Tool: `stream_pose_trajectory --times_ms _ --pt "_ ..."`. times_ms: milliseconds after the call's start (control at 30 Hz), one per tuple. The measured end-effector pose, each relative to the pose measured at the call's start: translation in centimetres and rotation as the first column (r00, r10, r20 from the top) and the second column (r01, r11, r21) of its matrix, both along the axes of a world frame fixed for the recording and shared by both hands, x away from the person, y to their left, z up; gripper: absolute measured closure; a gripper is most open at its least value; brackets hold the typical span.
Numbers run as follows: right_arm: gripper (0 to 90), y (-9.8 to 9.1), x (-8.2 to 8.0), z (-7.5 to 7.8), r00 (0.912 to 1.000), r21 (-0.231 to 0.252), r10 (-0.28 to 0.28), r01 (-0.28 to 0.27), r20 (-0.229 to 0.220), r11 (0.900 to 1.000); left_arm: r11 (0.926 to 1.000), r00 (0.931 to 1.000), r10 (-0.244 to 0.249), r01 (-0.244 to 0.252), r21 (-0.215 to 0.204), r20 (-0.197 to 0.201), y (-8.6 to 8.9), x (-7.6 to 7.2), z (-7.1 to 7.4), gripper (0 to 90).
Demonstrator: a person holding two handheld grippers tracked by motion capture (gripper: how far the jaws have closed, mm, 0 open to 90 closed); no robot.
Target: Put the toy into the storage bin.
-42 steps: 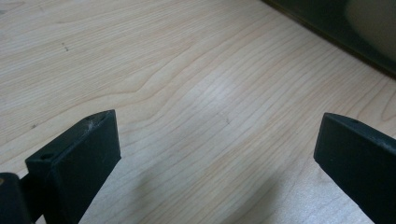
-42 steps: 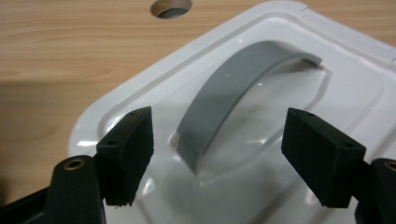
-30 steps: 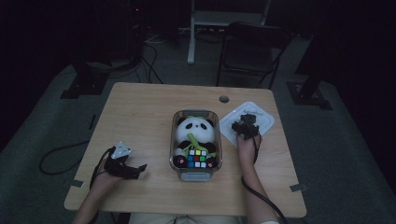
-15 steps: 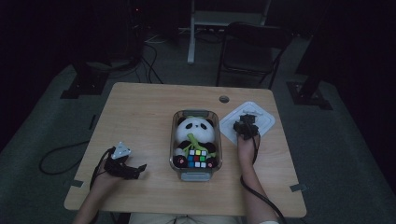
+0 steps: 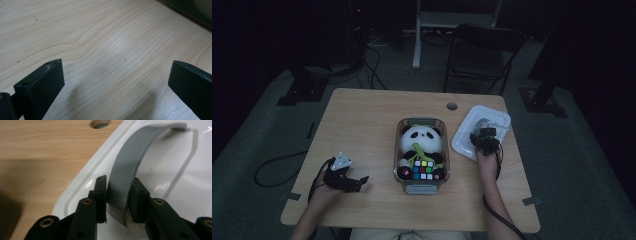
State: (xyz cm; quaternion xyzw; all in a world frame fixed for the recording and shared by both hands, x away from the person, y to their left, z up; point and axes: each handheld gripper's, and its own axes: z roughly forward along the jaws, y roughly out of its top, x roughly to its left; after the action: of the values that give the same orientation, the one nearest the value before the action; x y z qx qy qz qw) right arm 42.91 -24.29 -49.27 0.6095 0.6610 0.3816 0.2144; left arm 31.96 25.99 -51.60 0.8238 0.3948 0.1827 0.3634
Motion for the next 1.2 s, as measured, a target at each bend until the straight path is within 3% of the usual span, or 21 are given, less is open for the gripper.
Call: stream_pose_trajectory --times_ms 67,133,367,533,733,867,933,1067,1200 --pt "73.0 -0.5 -1.0 0.3 0.9977 0.028 0.066 -0.067 0.014 0.9974 1.0 1.0 -0.002 0.002 -0.004 -0.003 0.0 0.0 0.0 1.2" --pt "73.2 -0.7 -1.7 0.4 0.994 0.019 0.108 -0.108 0.019 0.9939 1.0 1.0 -0.001 0.001 0.0 -0.002 0.0 0.0 0.0 1.2" --pt "71.3 -1.0 -2.9 -0.4 0.9738 0.033 0.225 -0.224 -0.034 0.9741 1.0 1.0 -0.003 0.003 -0.003 -0.002 -0.1 0.0 0.0 1.2" --pt "64.1 -1.1 -2.9 -1.2 0.9767 0.026 0.206 -0.205 -0.059 0.9784 1.0 1.0 0.005 -0.005 -0.003 -0.003 -0.1 0.0 -0.1 1.2" --pt "39.6 -1.2 -2.6 -1.0 0.9916 0.006 0.121 -0.121 -0.044 0.9926 0.9999 0.9999 0.011 -0.011 0.001 -0.003 -0.1 0.1 -0.4 1.2" --pt "24.8 -0.5 -2.2 -1.1 0.9936 -0.032 0.099 -0.101 -0.055 0.9944 0.9997 0.9997 0.021 -0.02 0.012 -0.013 -0.3 0.1 -0.5 1.2" --pt "14.2 -0.2 -2.0 -1.2 0.9938 -0.027 0.094 -0.096 -0.059 0.995 0.9995 0.9994 0.03 -0.03 0.012 -0.019 -0.3 0.1 -0.6 1.2" --pt "12.4 0.1 -1.6 -1.2 0.9945 -0.026 0.078 -0.08 -0.071 0.9965 0.9991 0.9991 0.042 -0.042 -0.007 0.004 -0.1 0.1 -0.3 1.2" --pt "19.8 0.0 -1.5 -1.2 0.9973 -0.03 0.036 -0.038 -0.064 0.9988 0.9982 0.9983 0.049 -0.048 -0.035 0.031 -0.1 0.1 0.2 1.3"
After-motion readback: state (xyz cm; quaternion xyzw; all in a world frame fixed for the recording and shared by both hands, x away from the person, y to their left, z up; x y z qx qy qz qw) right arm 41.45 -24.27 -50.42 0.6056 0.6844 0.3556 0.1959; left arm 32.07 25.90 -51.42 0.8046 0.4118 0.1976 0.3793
